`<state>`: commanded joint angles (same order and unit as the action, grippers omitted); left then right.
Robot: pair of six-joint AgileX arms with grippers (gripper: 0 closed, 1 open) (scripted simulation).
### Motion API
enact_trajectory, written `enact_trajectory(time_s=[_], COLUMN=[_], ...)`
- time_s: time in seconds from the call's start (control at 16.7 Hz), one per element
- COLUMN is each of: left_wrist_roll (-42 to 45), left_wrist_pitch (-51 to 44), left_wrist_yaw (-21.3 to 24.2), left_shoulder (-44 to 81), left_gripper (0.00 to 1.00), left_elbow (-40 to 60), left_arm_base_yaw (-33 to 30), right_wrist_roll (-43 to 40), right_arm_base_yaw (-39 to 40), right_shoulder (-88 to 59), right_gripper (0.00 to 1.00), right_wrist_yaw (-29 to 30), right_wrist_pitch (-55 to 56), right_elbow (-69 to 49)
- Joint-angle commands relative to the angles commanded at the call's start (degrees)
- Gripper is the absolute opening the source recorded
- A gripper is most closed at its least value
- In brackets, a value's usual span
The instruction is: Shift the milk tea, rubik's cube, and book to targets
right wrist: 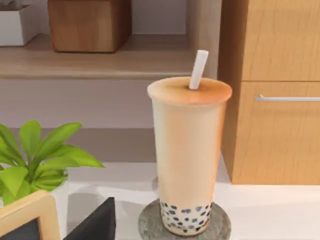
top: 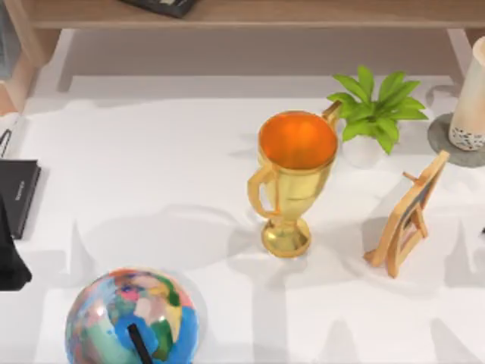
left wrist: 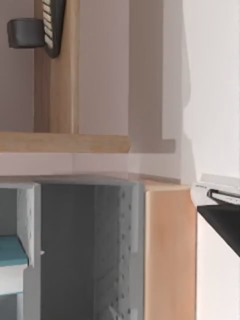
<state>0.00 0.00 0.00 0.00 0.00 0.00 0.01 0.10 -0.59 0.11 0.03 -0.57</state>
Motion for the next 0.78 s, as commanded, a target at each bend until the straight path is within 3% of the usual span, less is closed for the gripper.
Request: enact_trajectory(time_s=[0.48, 0.78], left_wrist_roll=[0.0, -0.04], left_wrist_pitch=[0.24, 4.87], left_wrist_yaw=[0.17, 3.37], left_shoulder=[0.58, 12.63], left_gripper=[1.0, 1.0], left_elbow=[0.56, 11.31], left_arm_base_yaw=[0.15, 3.15], right_wrist_roll=[-0.01, -0.01], right_arm_base_yaw=[-0.1, -0.1], right_shoulder=[0.58, 0.58], right_gripper=[1.0, 1.0], right_wrist_yaw=[-0.11, -0.11], right_wrist_pitch=[-0.03, -0.03], right_elbow=[0.57, 0.57])
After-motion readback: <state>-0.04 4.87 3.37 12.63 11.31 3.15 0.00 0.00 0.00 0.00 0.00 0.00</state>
